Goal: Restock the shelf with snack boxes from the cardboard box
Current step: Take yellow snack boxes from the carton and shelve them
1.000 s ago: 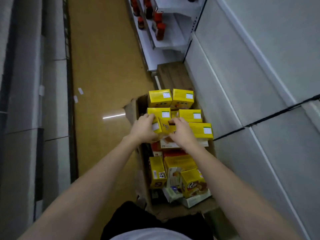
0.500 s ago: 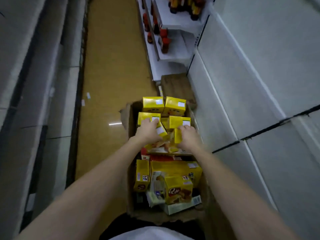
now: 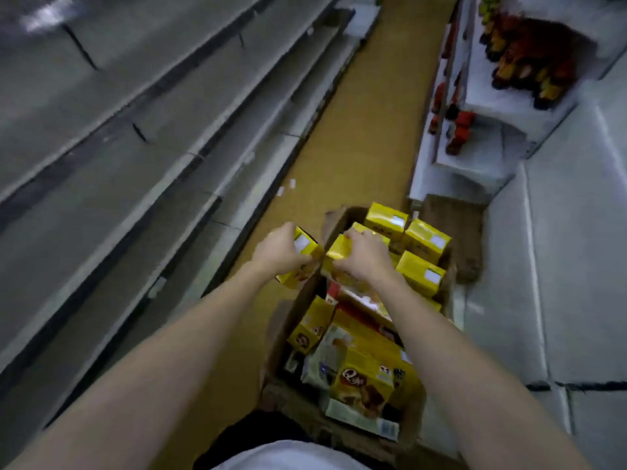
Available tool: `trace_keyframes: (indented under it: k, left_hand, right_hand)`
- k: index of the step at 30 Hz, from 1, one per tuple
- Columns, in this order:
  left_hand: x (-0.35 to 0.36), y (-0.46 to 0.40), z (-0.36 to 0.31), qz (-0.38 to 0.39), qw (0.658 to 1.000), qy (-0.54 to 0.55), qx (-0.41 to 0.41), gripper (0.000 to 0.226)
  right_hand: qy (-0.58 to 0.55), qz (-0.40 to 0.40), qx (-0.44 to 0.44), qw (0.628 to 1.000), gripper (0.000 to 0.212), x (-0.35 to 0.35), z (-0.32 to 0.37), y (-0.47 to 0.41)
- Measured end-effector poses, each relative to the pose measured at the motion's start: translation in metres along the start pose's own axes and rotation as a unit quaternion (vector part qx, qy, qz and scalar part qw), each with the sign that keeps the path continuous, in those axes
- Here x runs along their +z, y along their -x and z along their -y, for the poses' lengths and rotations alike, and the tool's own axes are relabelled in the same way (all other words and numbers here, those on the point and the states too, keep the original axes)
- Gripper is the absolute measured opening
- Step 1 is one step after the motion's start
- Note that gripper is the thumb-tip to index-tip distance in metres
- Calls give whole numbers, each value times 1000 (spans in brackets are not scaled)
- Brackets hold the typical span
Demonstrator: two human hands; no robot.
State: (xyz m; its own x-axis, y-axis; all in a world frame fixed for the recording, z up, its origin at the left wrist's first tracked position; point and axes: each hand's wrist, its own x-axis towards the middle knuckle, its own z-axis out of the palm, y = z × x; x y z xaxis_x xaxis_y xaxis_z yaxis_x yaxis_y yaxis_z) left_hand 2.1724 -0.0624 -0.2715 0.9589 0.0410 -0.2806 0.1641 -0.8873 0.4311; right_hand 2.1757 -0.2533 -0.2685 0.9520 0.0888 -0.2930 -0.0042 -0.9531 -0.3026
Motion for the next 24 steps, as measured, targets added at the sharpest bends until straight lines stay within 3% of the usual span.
trace_keyframes:
  k: [8,12,16,24]
  left_hand:
    - [-62,88,109,-112,978,92,-151,58]
    - [-87,138,164,-170,956,129,-201,44]
    - [-111,195,226,-220,936,134,-242,59]
    - [-172,347,335,-301,892,112,-317,57]
  right_hand:
    - [0,48,-183,982,66,9,132,18]
    - [-19,58,-247,967,53,17,202,46]
    - [-21,71,-309,948,47,37,273,82]
    - [-15,89,-420,903,57,70,434,191]
